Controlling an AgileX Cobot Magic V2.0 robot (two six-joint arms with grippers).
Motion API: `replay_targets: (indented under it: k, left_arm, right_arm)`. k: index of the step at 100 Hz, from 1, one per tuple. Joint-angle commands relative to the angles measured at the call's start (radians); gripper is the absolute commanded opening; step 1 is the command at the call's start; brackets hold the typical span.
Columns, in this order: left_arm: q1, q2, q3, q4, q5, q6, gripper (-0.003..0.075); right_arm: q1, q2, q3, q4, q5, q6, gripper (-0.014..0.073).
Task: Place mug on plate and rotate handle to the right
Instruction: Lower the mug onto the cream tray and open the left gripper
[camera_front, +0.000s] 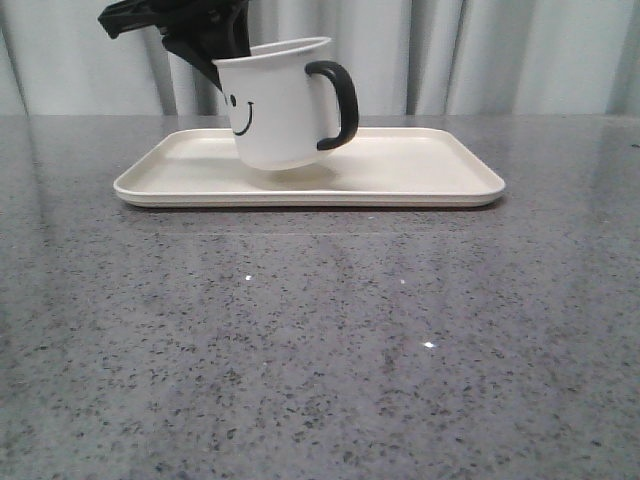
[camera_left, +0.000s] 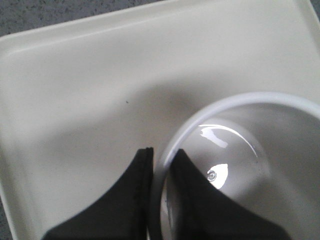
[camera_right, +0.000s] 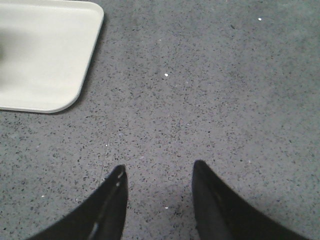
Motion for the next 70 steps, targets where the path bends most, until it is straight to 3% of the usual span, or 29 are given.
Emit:
replay_targets:
  k: [1,19,45,70]
  left_arm:
    - [-0.008,-0.047,-0.037,-0.013,-0.048,-0.009,-0.0019]
    - [-0.008,-0.043,-0.037,-0.013,-0.054,-0.009,0.0014]
    - [-0.008,-0.036,-0.037,-0.013,-0.05,-0.007,0.0353]
    - [-0.008,-0.074,-0.037,-0.013,-0.061,-0.007,0.0365]
  right_arm:
    - [0.005,0.01,-0.036,0.004,-0.066,-0.002,0.0321]
    - [0.005,0.01,-0.036,0.005,-0.065,-0.002,0.0321]
    - [0.005,0.01,-0.036,0.006,-0.061,-0.002,0.0321]
    - [0.005,0.01,-0.036,0.006,-0.06,-0.002,0.0321]
